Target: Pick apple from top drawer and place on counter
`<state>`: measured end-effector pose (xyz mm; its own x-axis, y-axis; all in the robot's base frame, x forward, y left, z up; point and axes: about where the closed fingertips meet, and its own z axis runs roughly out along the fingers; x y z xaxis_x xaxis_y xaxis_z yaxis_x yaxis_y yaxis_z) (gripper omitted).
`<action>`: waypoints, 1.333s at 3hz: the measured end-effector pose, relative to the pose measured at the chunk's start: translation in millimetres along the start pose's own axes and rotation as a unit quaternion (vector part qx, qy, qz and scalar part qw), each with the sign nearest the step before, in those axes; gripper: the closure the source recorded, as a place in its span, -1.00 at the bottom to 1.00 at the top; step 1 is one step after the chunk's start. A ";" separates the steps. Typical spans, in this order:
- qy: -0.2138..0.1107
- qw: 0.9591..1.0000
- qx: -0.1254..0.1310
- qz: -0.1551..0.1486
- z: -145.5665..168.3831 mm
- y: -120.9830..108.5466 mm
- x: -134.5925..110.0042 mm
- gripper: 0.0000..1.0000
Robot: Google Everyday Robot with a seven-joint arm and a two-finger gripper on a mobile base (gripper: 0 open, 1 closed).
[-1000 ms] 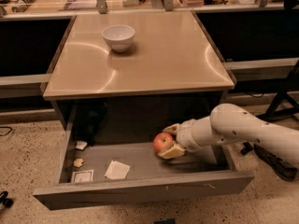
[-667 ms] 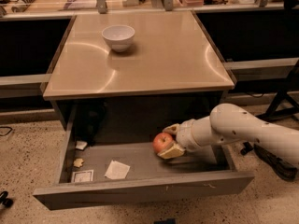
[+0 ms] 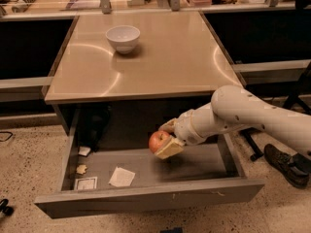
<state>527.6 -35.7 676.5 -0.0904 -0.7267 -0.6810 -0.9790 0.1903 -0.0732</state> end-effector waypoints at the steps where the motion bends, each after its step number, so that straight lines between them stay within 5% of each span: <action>1: 0.015 1.000 -0.009 0.016 -27.0 -7.0 -49.4 1.00; 2: 0.031 0.999 0.012 0.006 -62.4 -23.6 -103.2 1.00; 3: 0.025 0.996 0.073 -0.037 -114.8 -48.3 -169.9 1.00; 4: 0.025 0.996 0.074 -0.037 -114.8 -48.1 -170.1 1.00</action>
Offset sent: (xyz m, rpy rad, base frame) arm 0.0432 0.0423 0.2095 -0.1163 -0.0718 -0.0577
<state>569.0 3.0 879.5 -0.0321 -0.7733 -0.6332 -0.9462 0.2276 -0.2300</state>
